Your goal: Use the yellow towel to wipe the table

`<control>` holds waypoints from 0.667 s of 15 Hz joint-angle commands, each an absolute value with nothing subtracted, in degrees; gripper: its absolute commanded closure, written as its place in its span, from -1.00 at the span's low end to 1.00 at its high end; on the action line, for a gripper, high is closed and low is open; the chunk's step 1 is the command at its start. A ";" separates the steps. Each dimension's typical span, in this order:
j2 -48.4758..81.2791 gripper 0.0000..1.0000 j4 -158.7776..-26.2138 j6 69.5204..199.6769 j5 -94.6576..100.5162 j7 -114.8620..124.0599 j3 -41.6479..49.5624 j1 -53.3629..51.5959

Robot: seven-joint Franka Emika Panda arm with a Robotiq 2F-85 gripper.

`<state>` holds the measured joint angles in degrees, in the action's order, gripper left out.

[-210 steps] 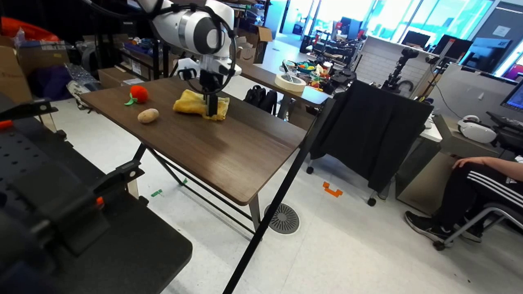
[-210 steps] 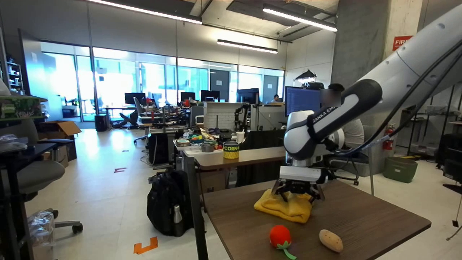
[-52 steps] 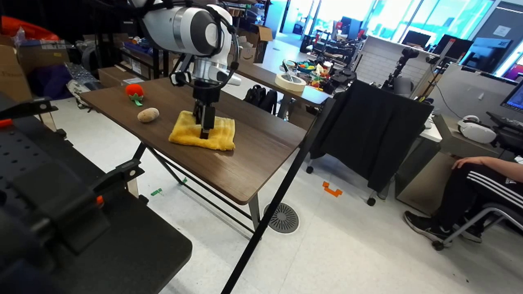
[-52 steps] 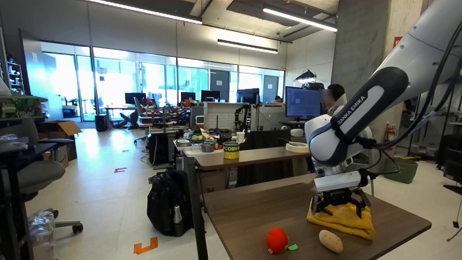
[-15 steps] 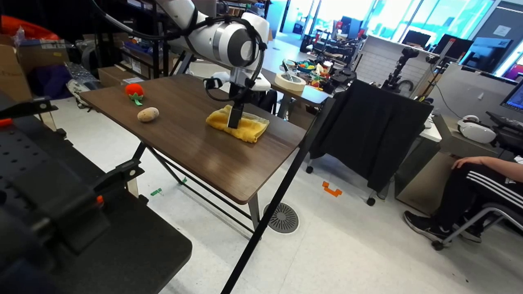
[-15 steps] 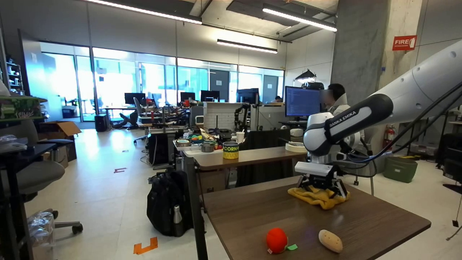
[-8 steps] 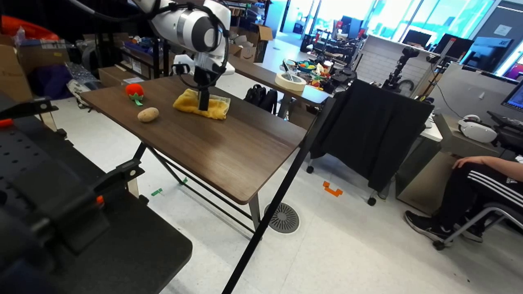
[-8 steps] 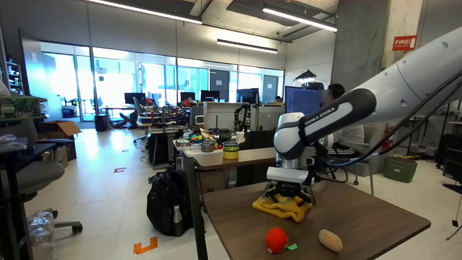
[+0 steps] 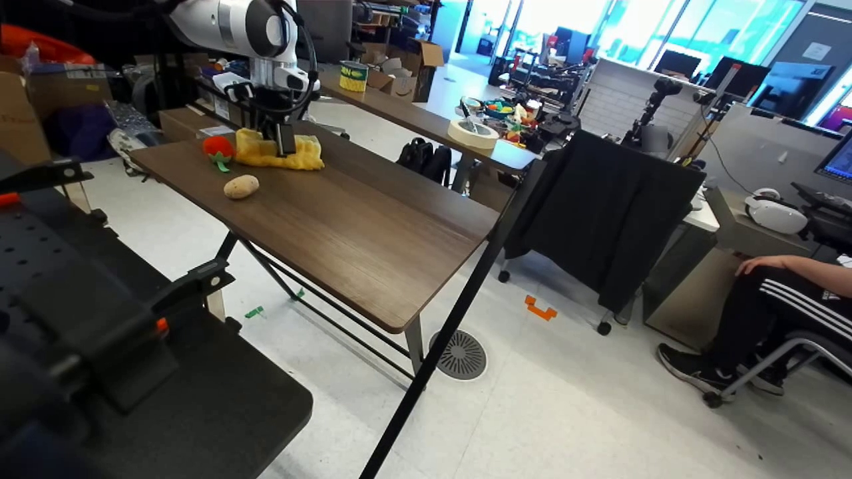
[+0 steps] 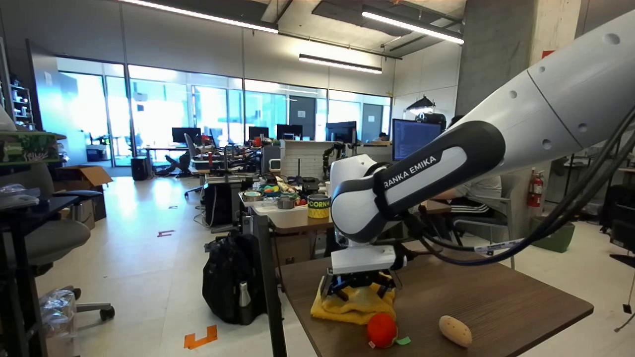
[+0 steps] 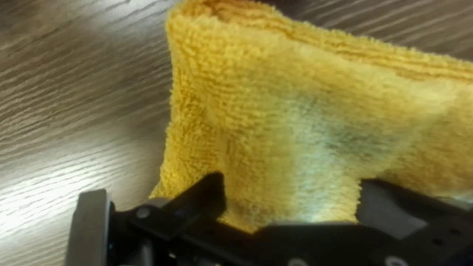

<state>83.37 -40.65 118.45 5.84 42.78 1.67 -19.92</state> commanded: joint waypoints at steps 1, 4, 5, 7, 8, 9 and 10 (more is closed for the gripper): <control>84.68 -1.00 -39.44 118.87 10.91 41.99 7.49 -18.65; 83.22 -1.00 -41.22 119.87 11.97 42.43 11.56 -14.85; 83.15 -1.00 -41.47 120.15 11.68 42.73 12.61 -13.24; 83.35 -1.00 -41.94 120.73 10.18 42.92 13.54 -8.99; 83.22 -1.00 -42.20 120.90 9.54 42.64 13.38 -6.92; 82.79 -1.00 -42.57 120.72 8.93 42.17 12.83 -4.99; 82.80 -1.00 -42.66 121.09 8.55 42.01 12.37 -3.25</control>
<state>83.40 -41.51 119.62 10.42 42.72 13.20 -7.00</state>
